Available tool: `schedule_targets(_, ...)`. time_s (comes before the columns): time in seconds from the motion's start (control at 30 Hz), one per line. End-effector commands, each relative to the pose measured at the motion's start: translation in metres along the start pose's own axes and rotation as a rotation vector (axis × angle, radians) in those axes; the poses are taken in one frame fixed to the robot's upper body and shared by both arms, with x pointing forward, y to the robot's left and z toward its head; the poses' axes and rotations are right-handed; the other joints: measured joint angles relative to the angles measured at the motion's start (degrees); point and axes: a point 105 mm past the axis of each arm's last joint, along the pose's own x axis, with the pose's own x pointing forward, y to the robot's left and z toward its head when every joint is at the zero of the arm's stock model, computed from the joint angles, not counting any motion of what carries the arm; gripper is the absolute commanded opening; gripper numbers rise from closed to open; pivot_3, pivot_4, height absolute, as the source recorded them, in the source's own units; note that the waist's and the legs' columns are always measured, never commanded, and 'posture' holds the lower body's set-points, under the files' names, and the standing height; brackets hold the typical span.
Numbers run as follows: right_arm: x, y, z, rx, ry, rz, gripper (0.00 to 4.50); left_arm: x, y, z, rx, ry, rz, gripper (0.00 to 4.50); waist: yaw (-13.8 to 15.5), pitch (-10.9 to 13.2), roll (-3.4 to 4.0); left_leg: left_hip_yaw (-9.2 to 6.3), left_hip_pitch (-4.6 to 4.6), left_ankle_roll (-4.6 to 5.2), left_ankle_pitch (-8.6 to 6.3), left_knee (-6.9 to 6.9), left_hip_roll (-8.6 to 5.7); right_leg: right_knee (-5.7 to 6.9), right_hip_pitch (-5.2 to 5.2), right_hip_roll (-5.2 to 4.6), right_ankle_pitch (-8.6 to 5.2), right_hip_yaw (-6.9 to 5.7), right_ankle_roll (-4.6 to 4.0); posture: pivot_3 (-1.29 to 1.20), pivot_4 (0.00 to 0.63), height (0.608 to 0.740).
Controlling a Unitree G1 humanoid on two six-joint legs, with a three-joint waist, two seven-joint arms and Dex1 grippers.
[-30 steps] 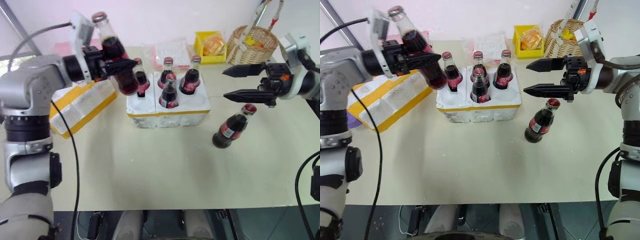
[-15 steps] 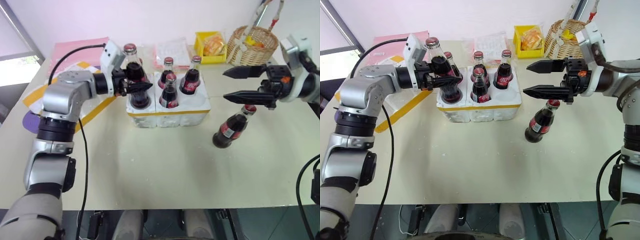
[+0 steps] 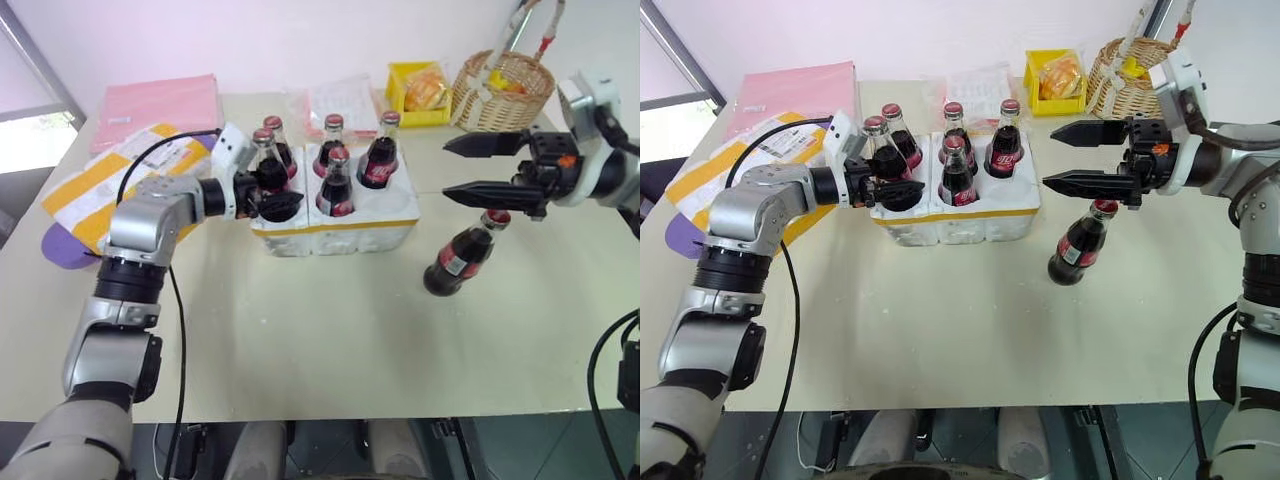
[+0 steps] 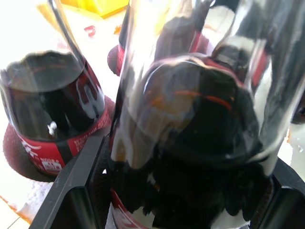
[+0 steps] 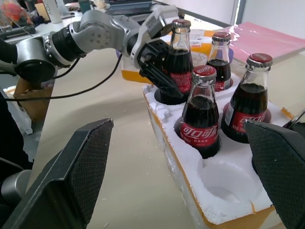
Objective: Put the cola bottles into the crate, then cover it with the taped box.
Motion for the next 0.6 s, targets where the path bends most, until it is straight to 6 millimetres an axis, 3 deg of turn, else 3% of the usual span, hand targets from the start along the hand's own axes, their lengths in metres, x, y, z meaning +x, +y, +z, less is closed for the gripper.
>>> schedule_targets(0.03, -0.002, 0.001, 0.019, -0.074, -0.038, 0.005, 4.50, -0.012, 0.008, -0.015, 0.016, 0.049, 0.056, 2.77, -0.5, 0.0, 0.01, 0.00, 0.01, 0.00, 0.00, -0.01, 0.00, 0.01, 0.00, 0.00, 0.00, 0.00, 0.00, 0.00, 0.150, 0.738)
schedule_targets(0.1, -0.002, 0.000, 0.020, -0.077, -0.040, 0.003, 4.50, -0.015, 0.008, -0.018, 0.012, 0.053, 0.063, 3.79, -1.0, 0.0, 0.02, 0.00, 0.02, 0.00, 0.00, -0.01, 0.00, 0.02, 0.00, 0.00, 0.00, 0.00, 0.00, 0.00, 0.150, 0.738)
schedule_targets(0.17, -0.002, -0.001, 0.021, -0.079, -0.041, 0.004, 4.50, -0.017, 0.009, -0.018, -0.002, 0.048, 0.068, 4.46, -1.1, 0.0, 0.05, 0.03, 0.13, 0.01, 0.00, -0.05, 0.01, 0.03, 0.06, 0.01, 0.00, 0.04, 0.00, 0.00, 0.150, 0.738)
schedule_targets(0.4, 0.000, -0.003, 0.020, -0.080, -0.048, 0.009, 4.50, -0.034, 0.011, 0.001, 0.009, 0.001, 0.086, 4.46, -1.0, 0.0, 0.06, 0.06, 0.25, 0.01, -0.01, -0.05, 0.01, 0.04, 0.19, 0.02, 0.00, 0.09, 0.00, 0.00, 0.150, 0.738)
schedule_targets(0.6, 0.000, -0.002, 0.021, -0.081, -0.045, 0.015, 4.50, -0.078, 0.003, 0.023, 0.054, -0.028, 0.052, 4.46, -0.9, 0.0, 0.06, 0.05, 0.24, 0.01, -0.01, -0.07, 0.02, 0.04, 0.16, 0.02, 0.00, 0.09, 0.00, 0.00, 0.150, 0.738)
